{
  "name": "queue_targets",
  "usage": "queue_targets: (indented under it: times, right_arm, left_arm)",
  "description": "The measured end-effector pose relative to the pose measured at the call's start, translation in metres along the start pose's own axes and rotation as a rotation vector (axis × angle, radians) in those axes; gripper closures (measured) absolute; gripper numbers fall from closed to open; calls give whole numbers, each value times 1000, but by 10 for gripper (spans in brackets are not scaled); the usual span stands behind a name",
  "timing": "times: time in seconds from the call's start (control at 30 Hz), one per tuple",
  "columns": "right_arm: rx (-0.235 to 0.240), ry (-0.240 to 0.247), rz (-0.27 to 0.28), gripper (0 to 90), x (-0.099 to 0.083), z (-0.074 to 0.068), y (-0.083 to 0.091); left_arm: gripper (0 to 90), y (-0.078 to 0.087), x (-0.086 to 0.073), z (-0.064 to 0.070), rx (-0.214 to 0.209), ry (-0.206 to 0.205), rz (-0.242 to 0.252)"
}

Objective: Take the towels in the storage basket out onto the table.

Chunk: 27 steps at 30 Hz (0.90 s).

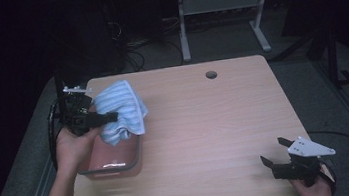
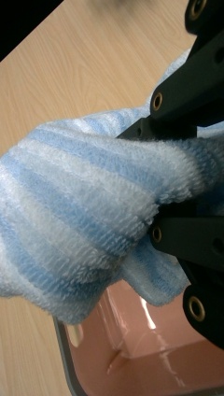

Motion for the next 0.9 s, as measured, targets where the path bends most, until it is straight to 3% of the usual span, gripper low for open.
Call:
queue_targets:
  times: [0.9]
  right_arm:
    - [0, -12, 6, 141, -1, 3, 1]
  left_arm:
    - [703, -34, 16, 34, -58, -52, -37]
Point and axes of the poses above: each handheld gripper's, and its own axes: y roughly backward along the jaws, x roughly out of its top, z roughly to its right, the point moved 8 cm from there along -y, roughly forward along the jaws, and after that the axes turned 6 degrees about -z, right-handed, at the moved point
